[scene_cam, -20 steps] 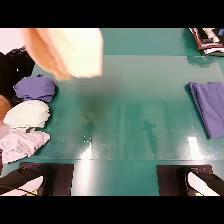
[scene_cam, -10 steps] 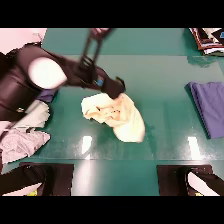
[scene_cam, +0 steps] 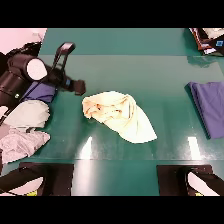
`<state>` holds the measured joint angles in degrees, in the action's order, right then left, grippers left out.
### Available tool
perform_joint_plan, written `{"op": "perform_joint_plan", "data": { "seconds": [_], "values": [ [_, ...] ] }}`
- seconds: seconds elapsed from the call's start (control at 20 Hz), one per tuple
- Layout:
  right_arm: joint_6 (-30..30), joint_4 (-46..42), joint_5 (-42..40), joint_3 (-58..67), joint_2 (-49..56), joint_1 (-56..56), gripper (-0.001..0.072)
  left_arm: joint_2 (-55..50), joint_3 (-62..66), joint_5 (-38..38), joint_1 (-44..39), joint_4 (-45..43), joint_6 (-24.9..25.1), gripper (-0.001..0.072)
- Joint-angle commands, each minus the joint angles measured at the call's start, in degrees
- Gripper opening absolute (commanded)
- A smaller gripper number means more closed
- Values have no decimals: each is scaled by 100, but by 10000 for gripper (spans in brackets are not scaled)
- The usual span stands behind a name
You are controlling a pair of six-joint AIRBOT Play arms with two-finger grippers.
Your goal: Fold the shirts.
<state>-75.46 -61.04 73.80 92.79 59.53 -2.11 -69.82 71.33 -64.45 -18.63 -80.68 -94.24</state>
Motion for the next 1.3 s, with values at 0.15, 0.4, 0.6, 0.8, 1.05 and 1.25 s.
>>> {"op": "perform_joint_plan", "data": {
  "seconds": [0.15, 0.4, 0.6, 0.8, 1.05, 1.25],
  "values": [
    [-2, 0, 26, 7, 2, -4, 18, -22, -2339, 1526, 903, 2006, 496, 607],
    [-122, 2, 37, 7, 2, -4, 18, -577, -2531, 2114, 903, 3421, 1270, 606],
    [-146, -7, 175, 4, 2, -4, 18, -695, -2487, 2476, 905, 3696, 1331, 26],
    [-155, -55, 1099, -625, -55, -4, 19, -688, -1700, 2127, 916, 2968, 1325, 24],
    [-168, -44, 1003, -3364, -391, -4, 281, -688, -560, 1425, 916, 1860, 1327, 24],
    [-164, 356, 745, -5213, 168, -9, 470, -691, -503, 1346, 914, 1849, 1327, 25]
  ]
}}
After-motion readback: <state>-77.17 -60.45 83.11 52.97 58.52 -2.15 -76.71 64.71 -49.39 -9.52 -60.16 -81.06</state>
